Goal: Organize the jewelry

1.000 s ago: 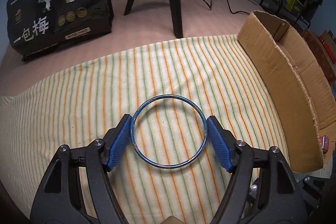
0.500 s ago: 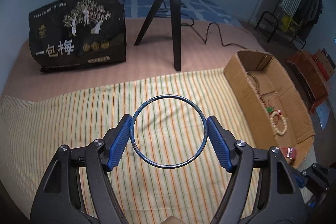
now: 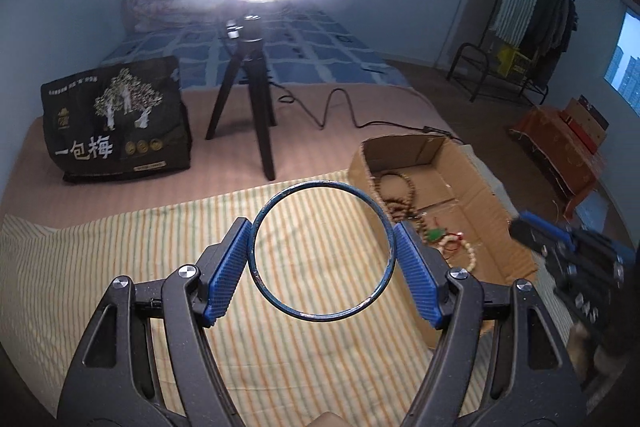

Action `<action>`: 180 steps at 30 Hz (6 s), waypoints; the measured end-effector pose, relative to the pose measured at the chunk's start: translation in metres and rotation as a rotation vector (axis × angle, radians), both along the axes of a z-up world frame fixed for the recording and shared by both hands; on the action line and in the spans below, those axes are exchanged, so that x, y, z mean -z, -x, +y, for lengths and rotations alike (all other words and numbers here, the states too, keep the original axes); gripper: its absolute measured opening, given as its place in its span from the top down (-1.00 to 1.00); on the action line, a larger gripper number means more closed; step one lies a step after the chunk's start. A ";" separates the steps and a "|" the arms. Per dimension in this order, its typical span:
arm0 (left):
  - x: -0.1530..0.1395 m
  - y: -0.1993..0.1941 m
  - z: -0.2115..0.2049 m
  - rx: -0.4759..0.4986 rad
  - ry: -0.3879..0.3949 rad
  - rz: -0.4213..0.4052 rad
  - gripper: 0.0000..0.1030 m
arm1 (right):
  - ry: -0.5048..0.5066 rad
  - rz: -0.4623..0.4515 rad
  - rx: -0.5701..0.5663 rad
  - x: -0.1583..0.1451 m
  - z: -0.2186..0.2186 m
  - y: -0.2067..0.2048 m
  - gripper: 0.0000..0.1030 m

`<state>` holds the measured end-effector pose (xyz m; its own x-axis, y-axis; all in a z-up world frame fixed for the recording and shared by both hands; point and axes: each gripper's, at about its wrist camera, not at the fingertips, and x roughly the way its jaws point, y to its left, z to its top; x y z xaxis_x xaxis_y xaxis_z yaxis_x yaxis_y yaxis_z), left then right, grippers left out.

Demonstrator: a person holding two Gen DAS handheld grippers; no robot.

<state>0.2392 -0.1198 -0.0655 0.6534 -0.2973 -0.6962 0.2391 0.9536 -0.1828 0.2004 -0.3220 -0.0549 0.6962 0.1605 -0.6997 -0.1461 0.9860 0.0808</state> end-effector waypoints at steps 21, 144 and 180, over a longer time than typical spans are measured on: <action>0.004 0.016 -0.089 0.148 -0.009 -0.033 -0.44 | -0.042 -0.006 0.117 0.008 -0.060 -0.076 0.81; -0.072 0.154 0.016 0.068 -0.122 -0.295 -0.99 | 0.052 -0.196 0.178 -0.079 -0.010 0.093 -0.57; -0.079 0.153 0.018 0.059 -0.092 -0.300 -1.00 | 0.077 -0.215 0.172 -0.080 -0.002 0.093 -0.58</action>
